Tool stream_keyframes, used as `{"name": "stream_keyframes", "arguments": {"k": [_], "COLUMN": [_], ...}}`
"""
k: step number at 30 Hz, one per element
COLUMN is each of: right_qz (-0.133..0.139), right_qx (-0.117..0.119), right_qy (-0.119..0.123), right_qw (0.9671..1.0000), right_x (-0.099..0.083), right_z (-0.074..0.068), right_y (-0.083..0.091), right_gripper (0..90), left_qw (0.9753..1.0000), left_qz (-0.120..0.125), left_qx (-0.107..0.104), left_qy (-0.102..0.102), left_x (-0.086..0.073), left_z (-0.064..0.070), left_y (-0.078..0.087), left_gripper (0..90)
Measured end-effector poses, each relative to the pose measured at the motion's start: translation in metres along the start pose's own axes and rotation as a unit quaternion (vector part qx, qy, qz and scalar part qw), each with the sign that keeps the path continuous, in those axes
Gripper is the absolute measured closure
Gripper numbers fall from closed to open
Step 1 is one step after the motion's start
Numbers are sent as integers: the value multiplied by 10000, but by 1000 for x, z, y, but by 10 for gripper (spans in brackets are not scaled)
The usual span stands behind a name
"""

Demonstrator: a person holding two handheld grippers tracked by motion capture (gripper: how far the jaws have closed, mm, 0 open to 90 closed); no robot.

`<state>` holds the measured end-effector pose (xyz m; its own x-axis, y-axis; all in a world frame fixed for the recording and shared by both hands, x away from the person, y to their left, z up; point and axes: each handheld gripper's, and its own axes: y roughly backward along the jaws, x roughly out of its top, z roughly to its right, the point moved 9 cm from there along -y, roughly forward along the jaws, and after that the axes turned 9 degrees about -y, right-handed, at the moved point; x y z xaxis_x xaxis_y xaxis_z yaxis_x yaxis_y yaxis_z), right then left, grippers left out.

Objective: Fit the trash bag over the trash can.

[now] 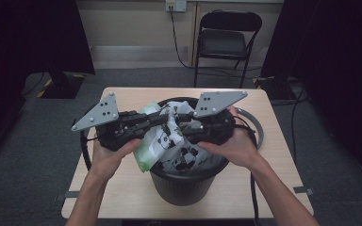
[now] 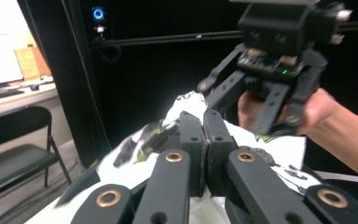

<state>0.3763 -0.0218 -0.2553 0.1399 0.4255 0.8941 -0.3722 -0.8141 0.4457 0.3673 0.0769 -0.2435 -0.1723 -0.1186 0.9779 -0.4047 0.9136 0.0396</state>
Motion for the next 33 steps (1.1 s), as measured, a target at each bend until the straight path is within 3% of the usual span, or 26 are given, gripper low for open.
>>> {"name": "stream_keyframes", "arguments": {"k": [2,4,8,10,15,16,20,22,25,27,33], "right_qz": [161,325,634,767,463,397,329,362,384,460,729], "right_qx": [-59,-119,3,189,193,186,292,339,266,190,-14], "right_qy": [-127,-217,-229,-173,-37,-12,44,19,-81,-204,-760], "right_qw": [9998,9992,9977,9967,9987,9990,9990,9988,9989,9986,9944], "right_x": [-1,-2,-1,1,-3,-4,-7,-6,-6,-5,-1], "right_z": [5,8,0,-6,-14,-15,-16,-16,-11,-5,22], "right_y": [9,18,30,34,19,16,11,11,13,15,22], "right_gripper": [525,491,454,435,390,418,711,822,867,874,882], "left_qw": [9999,9997,9992,9993,9998,9999,9999,9999,9996,9995,9990], "left_qz": [-121,-184,-345,-312,-164,-132,-98,-74,-48,26,99], "left_qx": [44,89,149,130,12,-17,-70,43,281,306,428], "left_qy": [66,123,103,144,129,105,74,85,64,38,-68], "left_x": [-7,-12,-18,-18,-8,-6,-4,-3,-4,-3,0], "left_z": [-5,-9,-13,-13,-7,-6,-3,-4,-7,-6,-4], "left_y": [-1,-4,-9,-10,-16,-16,-16,-14,-10,-5,7], "left_gripper": [892,891,891,891,891,891,882,781,573,450,370]}}
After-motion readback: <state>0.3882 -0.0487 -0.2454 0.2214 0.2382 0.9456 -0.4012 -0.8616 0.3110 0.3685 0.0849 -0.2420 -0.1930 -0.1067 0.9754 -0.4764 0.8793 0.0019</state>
